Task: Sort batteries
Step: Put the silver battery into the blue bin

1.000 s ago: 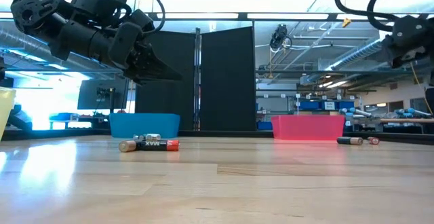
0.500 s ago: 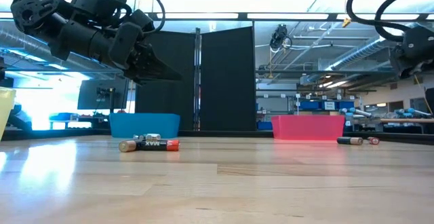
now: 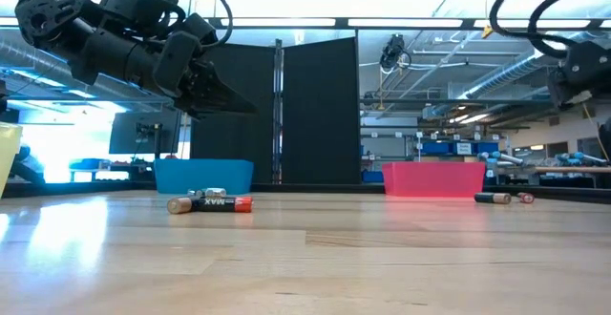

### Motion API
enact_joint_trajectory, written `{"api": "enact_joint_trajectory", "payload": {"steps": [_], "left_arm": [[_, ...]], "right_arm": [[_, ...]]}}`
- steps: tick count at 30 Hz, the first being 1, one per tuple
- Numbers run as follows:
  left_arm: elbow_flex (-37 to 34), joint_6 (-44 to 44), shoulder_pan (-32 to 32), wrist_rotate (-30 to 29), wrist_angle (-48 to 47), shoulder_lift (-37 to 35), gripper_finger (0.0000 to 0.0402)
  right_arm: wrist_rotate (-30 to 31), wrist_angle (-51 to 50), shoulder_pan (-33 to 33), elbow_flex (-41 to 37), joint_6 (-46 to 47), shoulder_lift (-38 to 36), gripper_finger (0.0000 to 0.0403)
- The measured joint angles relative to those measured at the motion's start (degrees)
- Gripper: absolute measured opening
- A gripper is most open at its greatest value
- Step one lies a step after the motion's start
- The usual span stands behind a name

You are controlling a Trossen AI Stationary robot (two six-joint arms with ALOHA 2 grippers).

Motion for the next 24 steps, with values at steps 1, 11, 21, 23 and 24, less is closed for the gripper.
{"api": "enact_joint_trajectory", "payload": {"steps": [1,11,21,23,24], "left_arm": [[0.0,-0.01,0.0,0.0,0.0,0.0,0.0007],[0.0,-0.02,0.0,-0.31,-0.02,0.02,0.0007],[0.0,-0.02,0.0,-0.44,-0.13,0.02,0.0007],[0.0,-0.02,0.0,-0.46,-0.1,0.02,0.0007],[0.0,-0.02,0.0,-0.46,-0.04,0.02,0.0007]], "right_arm": [[-0.05,0.63,0.08,0.42,-0.42,-0.01,0.0127],[-0.84,2.93,0.09,0.64,-3.38,2.13,0.0131],[-1.4,1.66,-0.06,0.31,-3.58,4.92,0.013],[-1.42,0.88,-0.31,0.32,-3.36,4.84,0.0131],[-1.5,0.45,-0.35,0.32,-3.38,4.7,0.0131]]}}
